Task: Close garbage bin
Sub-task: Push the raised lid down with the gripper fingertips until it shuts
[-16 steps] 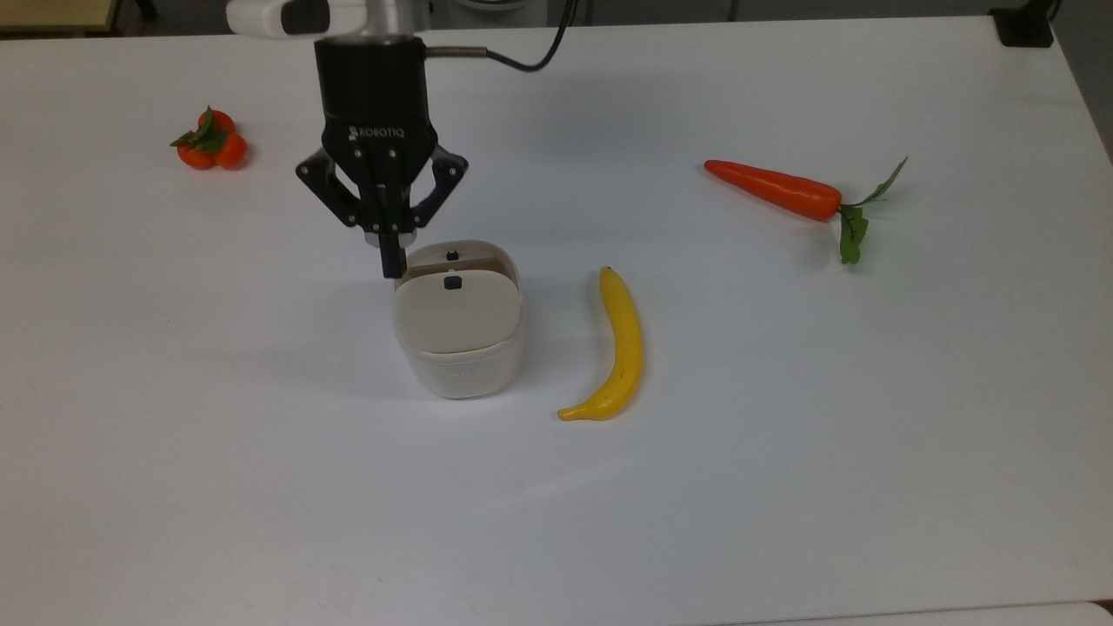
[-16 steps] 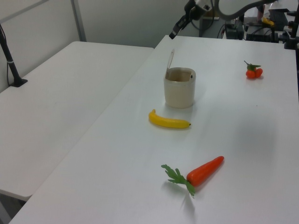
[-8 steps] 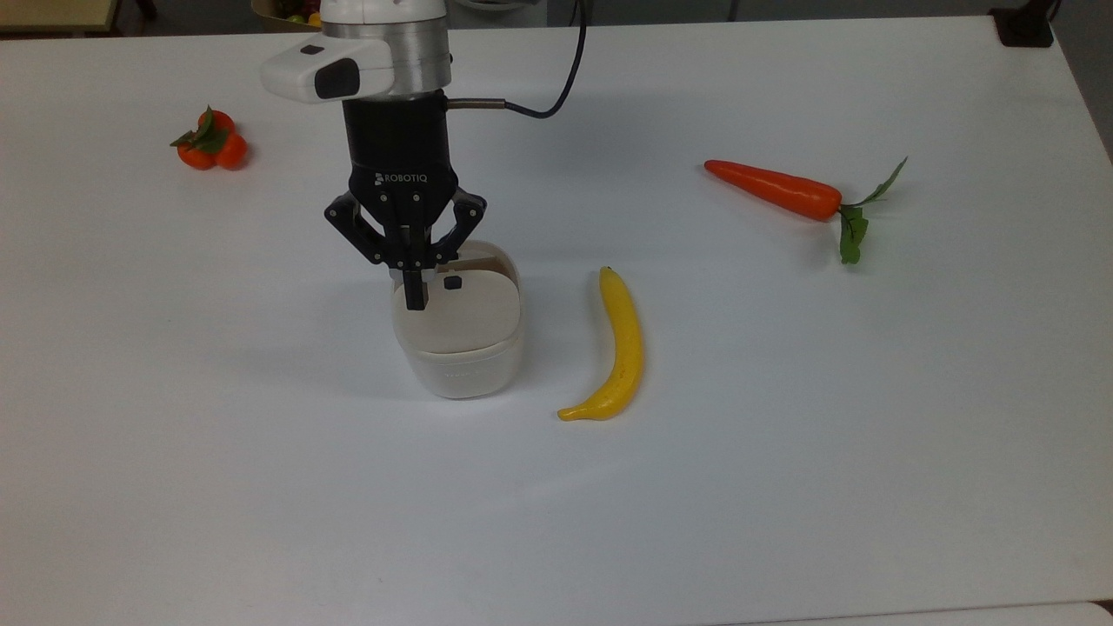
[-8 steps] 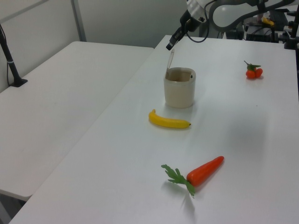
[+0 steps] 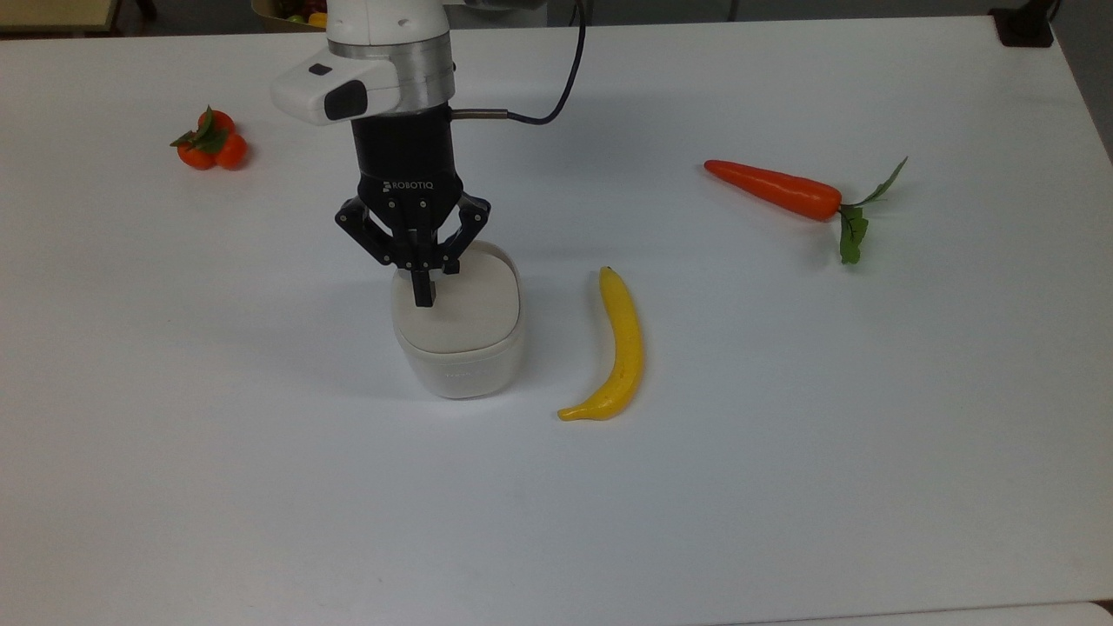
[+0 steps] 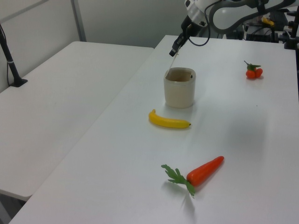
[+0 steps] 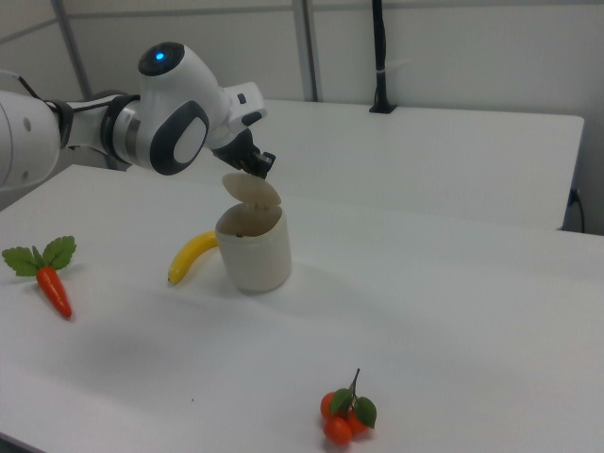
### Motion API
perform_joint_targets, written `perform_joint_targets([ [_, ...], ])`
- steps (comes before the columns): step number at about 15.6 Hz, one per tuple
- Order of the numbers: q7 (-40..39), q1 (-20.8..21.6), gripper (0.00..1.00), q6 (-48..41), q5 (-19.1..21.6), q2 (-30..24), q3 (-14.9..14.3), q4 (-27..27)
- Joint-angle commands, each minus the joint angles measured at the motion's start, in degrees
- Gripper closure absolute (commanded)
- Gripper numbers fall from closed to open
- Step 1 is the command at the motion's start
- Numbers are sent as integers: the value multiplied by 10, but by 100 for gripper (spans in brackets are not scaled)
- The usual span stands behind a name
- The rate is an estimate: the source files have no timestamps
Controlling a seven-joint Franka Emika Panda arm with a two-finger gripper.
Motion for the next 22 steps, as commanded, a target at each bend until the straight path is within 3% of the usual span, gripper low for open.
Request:
perform_joint_targets([
  [1, -13, 2, 100, -53, 9, -24, -4, -13],
  [7, -47, -2, 100, -142, 4, -39, -4, -10],
  [22, -79, -1, 100, -168, 2, -31, -4, -39],
])
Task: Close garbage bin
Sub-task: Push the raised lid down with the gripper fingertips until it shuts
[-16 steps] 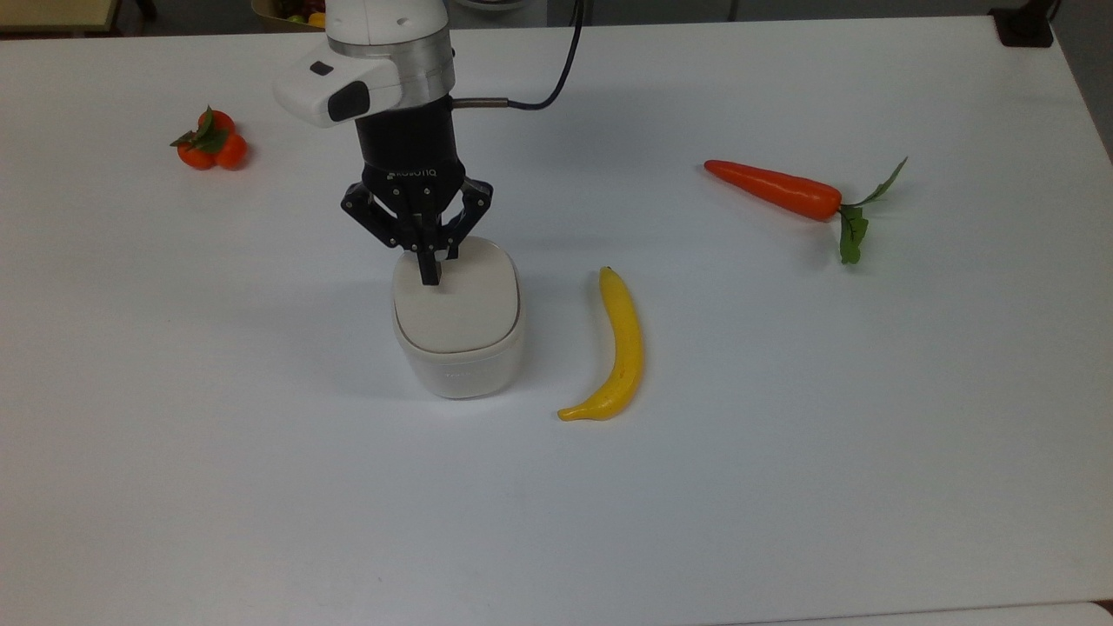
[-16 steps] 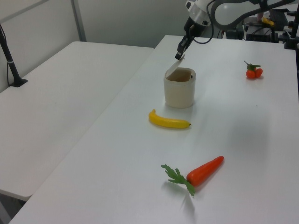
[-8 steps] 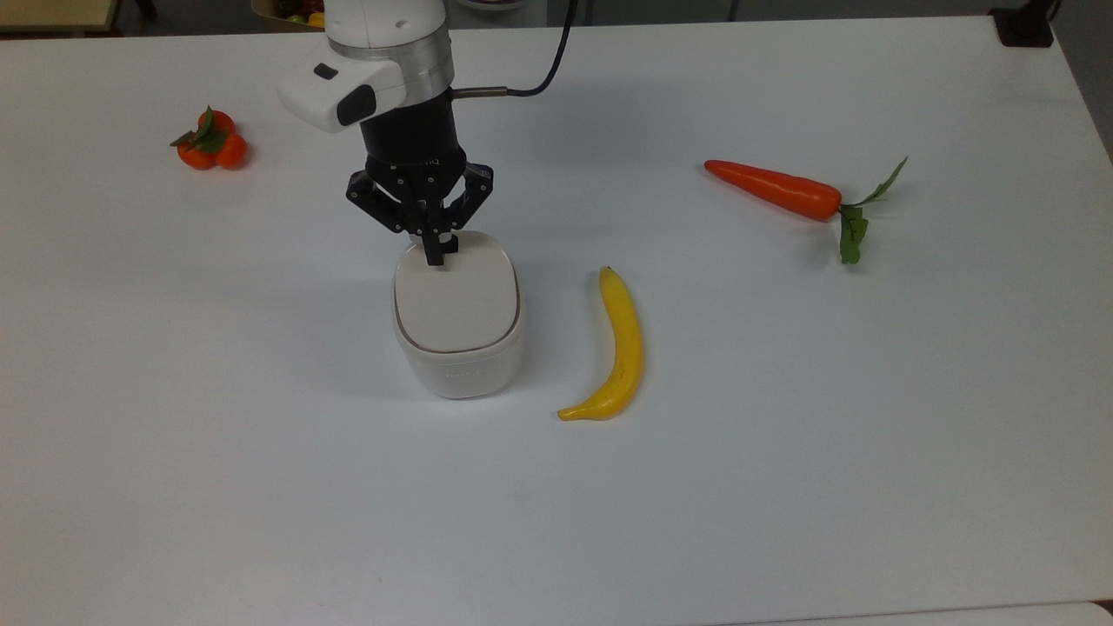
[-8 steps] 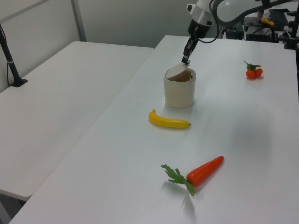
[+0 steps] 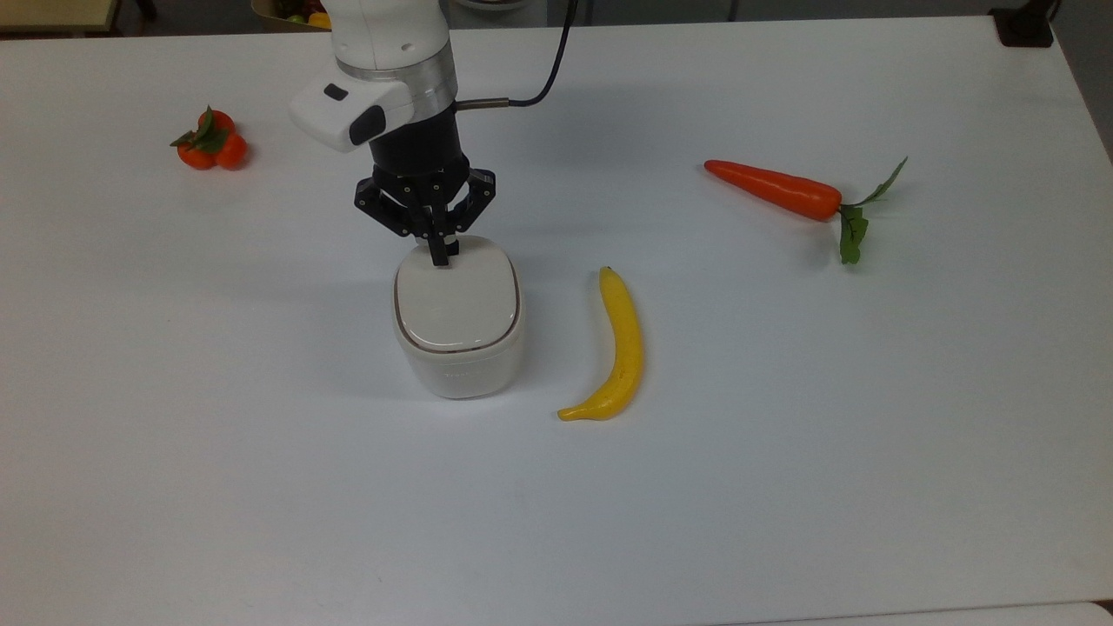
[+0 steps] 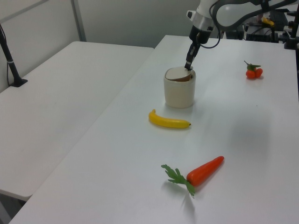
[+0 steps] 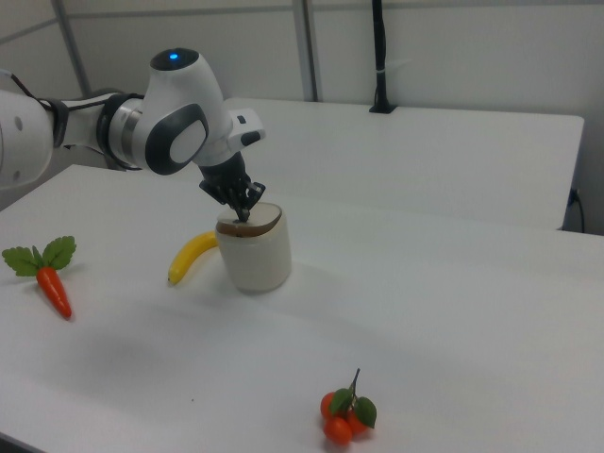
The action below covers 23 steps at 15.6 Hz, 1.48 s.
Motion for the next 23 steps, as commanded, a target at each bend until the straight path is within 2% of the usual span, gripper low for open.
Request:
perform_joint_targets([
  [1, -19, 3, 100, -9, 2, -10, -3, -19],
  [4, -19, 4, 100, -9, -14, -1, -3, -24],
  [17, -19, 6, 100, -6, -33, 9, -3, -37],
  [23, -14, 1, 100, -13, -31, -15, -3, -30],
])
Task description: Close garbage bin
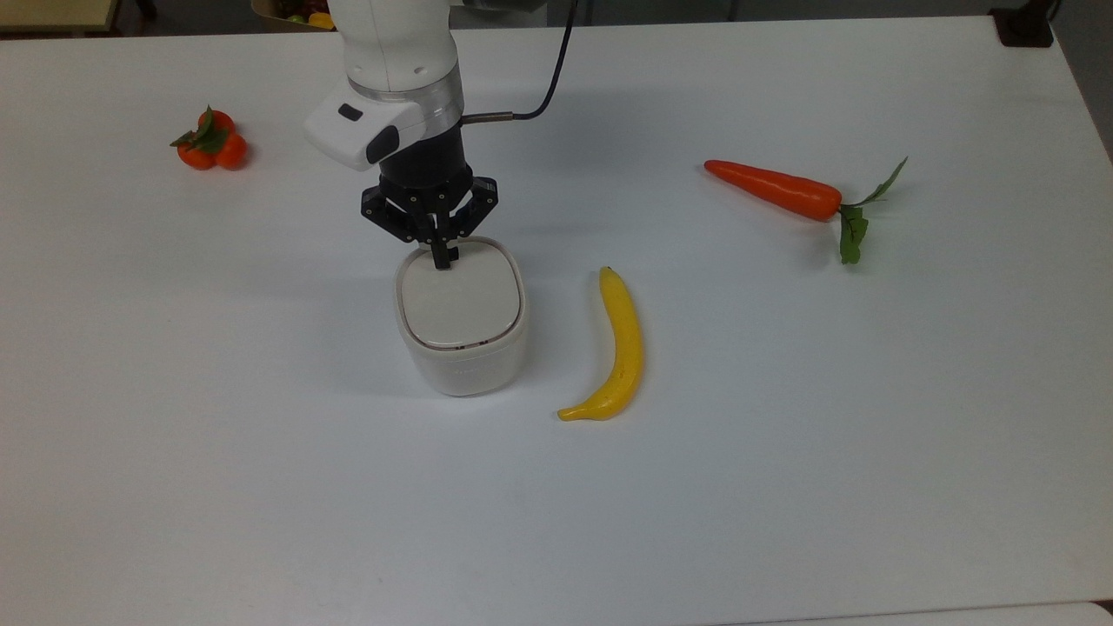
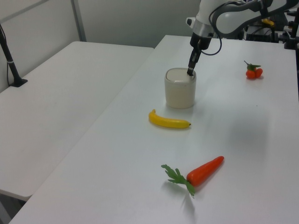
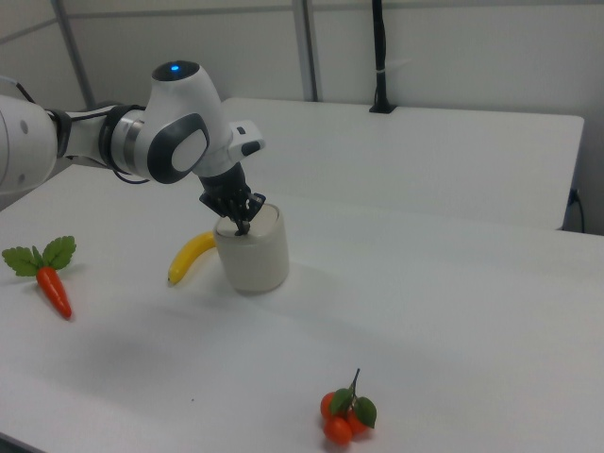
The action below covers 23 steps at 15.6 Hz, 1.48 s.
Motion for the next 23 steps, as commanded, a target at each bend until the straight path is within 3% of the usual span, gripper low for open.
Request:
perform_joint_targets([
  [1, -4, -1, 100, -22, -6, -29, -4, -15],
  [5, -2, -2, 96, -92, -2, -63, -4, -2],
  [7, 0, -7, 84, -130, -2, -77, -4, 7],
  [8, 0, -10, 63, -158, -2, -86, -4, 12],
  [9, 1, -14, 53, -172, -1, -94, -4, 14],
  [12, 4, -21, 9, -209, 1, -122, -4, 14],
  [13, 5, -21, 0, -227, 1, -129, -4, 14],
  [18, 22, -21, 0, -290, 1, -172, -4, 21],
  [23, 138, -14, 0, -317, 2, -182, -1, 39],
])
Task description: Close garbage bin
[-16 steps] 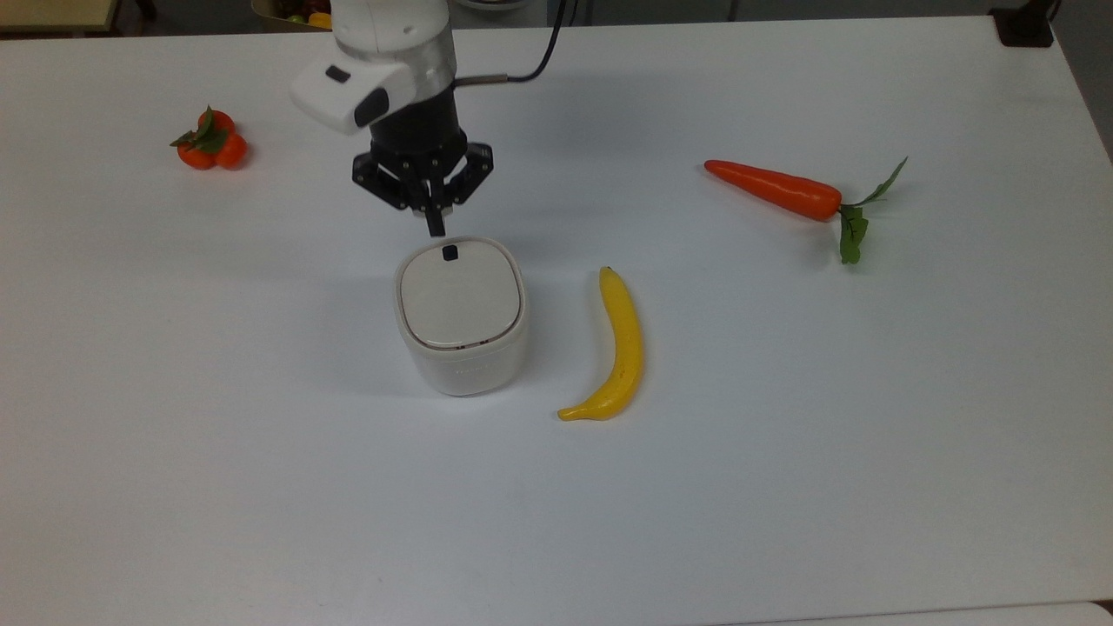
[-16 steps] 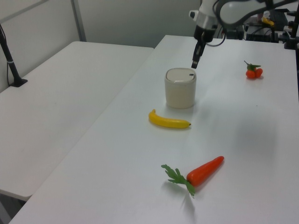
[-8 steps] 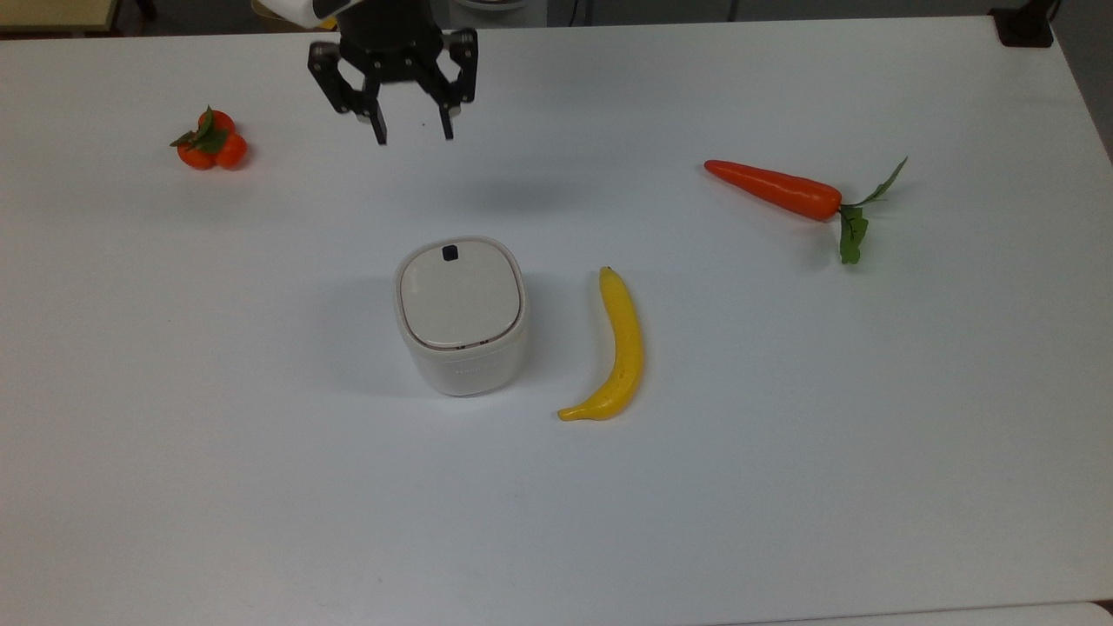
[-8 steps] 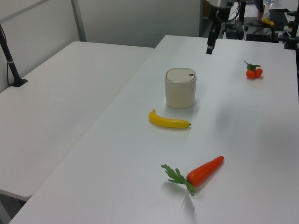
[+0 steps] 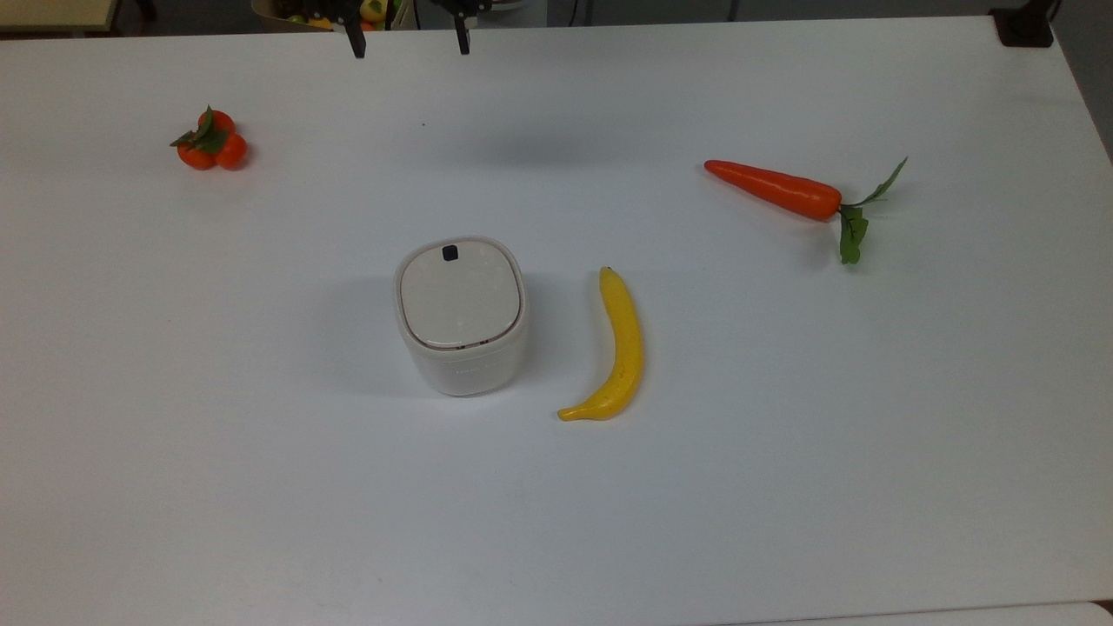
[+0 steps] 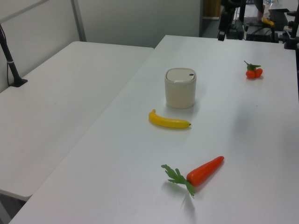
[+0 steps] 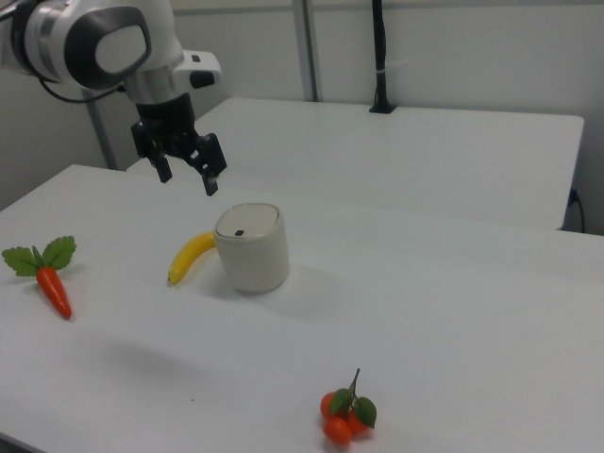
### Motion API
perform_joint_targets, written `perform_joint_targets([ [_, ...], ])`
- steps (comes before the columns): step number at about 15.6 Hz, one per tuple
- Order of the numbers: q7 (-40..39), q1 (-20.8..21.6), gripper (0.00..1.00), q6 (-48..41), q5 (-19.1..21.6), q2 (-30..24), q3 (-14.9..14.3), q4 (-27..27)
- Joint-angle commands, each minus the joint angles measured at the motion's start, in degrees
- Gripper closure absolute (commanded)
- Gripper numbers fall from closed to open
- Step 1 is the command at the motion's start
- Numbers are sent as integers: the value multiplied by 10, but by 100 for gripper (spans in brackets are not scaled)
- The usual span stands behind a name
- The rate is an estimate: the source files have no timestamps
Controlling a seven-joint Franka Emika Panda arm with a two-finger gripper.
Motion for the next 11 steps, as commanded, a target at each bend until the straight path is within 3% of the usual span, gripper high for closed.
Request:
perform_joint_targets([
  [1, 66, 8, 0, -20, 1, -13, 1, 6],
  [11, 61, 11, 0, -11, 1, -9, 1, 6],
])
